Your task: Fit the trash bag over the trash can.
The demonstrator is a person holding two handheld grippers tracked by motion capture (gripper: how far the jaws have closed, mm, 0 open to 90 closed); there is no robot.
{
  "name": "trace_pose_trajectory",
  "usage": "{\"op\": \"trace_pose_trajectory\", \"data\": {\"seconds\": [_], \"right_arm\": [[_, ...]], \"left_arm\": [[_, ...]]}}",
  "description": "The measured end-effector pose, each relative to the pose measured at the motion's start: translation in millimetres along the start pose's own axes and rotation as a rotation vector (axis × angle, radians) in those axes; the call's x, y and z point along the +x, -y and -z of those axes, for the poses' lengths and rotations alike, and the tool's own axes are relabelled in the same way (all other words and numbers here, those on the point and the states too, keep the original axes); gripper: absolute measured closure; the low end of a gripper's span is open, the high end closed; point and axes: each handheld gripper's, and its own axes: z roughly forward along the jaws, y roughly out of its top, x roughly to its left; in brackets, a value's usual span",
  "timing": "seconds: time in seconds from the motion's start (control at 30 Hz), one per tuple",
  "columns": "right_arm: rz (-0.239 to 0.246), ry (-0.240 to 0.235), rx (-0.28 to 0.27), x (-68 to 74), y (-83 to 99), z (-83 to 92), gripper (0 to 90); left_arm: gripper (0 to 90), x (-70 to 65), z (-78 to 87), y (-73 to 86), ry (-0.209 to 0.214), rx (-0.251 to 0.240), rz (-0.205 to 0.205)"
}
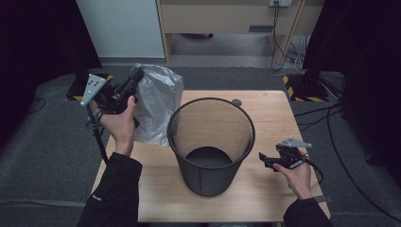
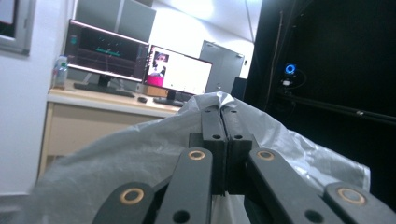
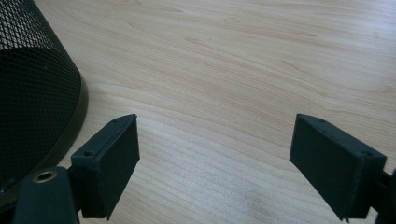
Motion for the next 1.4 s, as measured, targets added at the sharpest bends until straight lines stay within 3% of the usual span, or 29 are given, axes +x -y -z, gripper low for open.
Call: {"op": "trace_pose_trajectory", "data": {"seconds": [0.33,0.87,1.4], "right_arm": [[0.005,0.000,0.005,-0.9,-0.1,-1.8,16.0],[0.008,0.007,0.010,-3.6,0.7,-2.9,16.3],[0.006,0.004,0.001,-3.4,-0.5,-0.6,16.3]], "left_arm": [[89.7,-24.0,-13.2,-22.0,0.046,-0.027,-0.037],[89.7,-51.4,-21.7,-51.7,0.092,-0.077,-0.034],[89.7,-78.1,-27.9,-46.7,0.145,-0.078,-0.028]]}}
